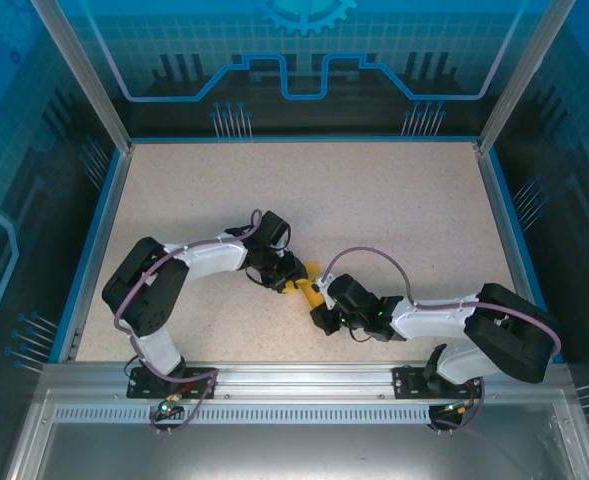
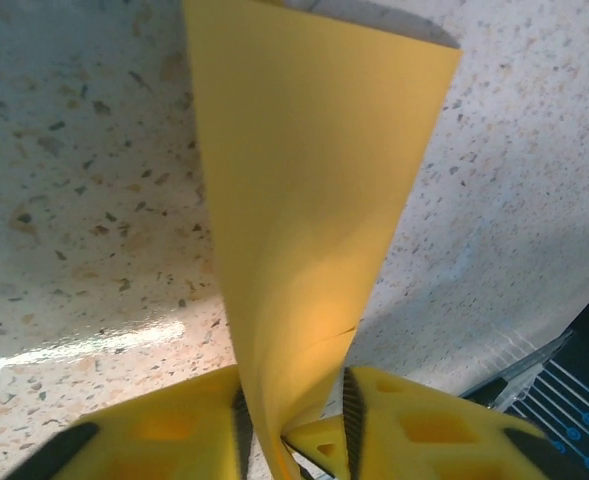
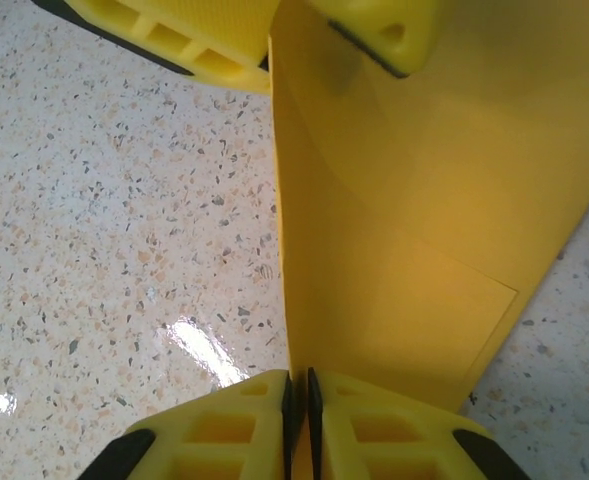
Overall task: Fold a paper plane with a square sheet of paper (pick it up from the middle)
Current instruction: Fold the wing for the fifth time at the center of the table.
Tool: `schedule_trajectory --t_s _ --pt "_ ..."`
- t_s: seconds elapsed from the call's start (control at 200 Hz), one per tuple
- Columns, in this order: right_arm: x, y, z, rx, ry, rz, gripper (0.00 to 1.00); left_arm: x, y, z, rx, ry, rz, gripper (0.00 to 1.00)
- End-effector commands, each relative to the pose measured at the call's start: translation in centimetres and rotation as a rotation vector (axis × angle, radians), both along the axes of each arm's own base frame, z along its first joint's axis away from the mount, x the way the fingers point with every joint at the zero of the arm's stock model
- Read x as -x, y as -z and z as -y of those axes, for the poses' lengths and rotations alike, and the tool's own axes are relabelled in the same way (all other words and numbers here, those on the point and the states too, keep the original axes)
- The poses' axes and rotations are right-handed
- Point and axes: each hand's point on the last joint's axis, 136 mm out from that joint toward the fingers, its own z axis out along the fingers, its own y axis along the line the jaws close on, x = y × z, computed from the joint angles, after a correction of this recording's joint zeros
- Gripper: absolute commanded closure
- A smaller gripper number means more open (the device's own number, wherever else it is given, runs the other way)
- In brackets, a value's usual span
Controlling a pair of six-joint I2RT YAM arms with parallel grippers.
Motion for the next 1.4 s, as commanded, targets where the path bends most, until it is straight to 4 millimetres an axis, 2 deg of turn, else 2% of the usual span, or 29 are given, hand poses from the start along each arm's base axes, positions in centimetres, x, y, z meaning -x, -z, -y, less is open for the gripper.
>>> schedule_trajectory --t_s 0.0,0.075,0.255,0.48,0.57,0.705,0.835,1.07,1.396 --pt "-0.1 -1.0 -0.4 0.007 -0.008 0.032 0.82 0.5 0.2 0.3 0.011 0.004 -0.042 0.79" --pt "-0.1 -1.2 -0.2 0.025 -0.007 0.038 0.78 0.5 0.1 0.3 0.008 0.001 -0.044 0.89" --pt "0.2 -2.0 0.6 0.114 -0.003 0.075 0.68 0.3 -0.3 0.4 0.01 0.001 -0.041 0.99" --pt "0.1 -3.6 2.6 0.258 0.052 0.195 0.42 0.1 -0.9 0.5 0.014 0.003 -0.032 1.0" --pt "0.3 -4.2 2.4 0.329 0.037 0.238 0.4 0.0 -1.2 0.6 0.02 0.002 -0.024 1.0" --pt "-0.1 -3.9 1.9 0.421 0.045 0.286 0.42 0.0 -1.2 0.7 0.027 0.003 -0.027 1.0" --pt "-0.3 -3.3 0.6 0.452 0.028 0.286 0.48 0.0 -1.4 0.8 0.031 0.005 -0.024 1.0" --pt "-0.9 -2.2 -0.6 0.492 0.043 0.292 0.66 0.1 -1.1 0.7 0.028 0.004 -0.035 1.0" --pt "-1.0 -1.5 -0.4 0.511 0.056 0.282 0.81 0.2 -1.1 0.7 0.028 0.008 -0.034 1.0"
